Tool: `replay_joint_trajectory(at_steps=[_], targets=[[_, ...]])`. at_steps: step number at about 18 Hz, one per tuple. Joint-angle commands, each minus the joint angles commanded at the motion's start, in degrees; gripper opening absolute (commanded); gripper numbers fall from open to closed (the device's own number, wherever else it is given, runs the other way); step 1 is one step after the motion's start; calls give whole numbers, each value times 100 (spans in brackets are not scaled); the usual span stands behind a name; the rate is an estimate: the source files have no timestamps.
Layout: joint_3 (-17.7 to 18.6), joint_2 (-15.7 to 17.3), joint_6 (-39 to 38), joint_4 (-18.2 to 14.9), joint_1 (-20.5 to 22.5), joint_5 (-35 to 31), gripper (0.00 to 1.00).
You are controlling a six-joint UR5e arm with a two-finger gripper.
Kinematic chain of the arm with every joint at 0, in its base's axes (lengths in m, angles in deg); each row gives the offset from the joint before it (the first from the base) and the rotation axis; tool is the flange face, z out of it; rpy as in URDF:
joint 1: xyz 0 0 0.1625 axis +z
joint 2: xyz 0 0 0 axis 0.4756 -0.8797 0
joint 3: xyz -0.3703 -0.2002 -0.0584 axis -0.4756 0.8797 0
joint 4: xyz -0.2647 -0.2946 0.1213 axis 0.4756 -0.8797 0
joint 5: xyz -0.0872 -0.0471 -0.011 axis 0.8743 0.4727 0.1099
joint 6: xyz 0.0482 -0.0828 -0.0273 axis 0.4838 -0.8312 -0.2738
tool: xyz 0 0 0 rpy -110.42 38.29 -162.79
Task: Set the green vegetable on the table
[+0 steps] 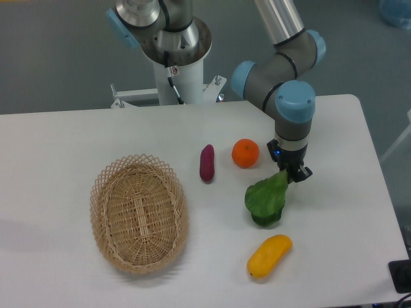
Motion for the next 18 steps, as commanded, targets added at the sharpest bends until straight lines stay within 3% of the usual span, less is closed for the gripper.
replay_joint_trajectory(at_steps=[5, 9, 10, 12, 16, 18], targets=[[-44, 79, -193, 0, 9, 9, 100], [-526, 158, -762, -149, -87, 9, 100], [-771, 158, -1043, -350, -192, -17, 100], [-1351, 158, -1327, -1086, -290, -35, 100], [-2502, 246, -1301, -2703, -220, 35, 100], [-2925, 255, -1222, -3232, -106, 175, 100]])
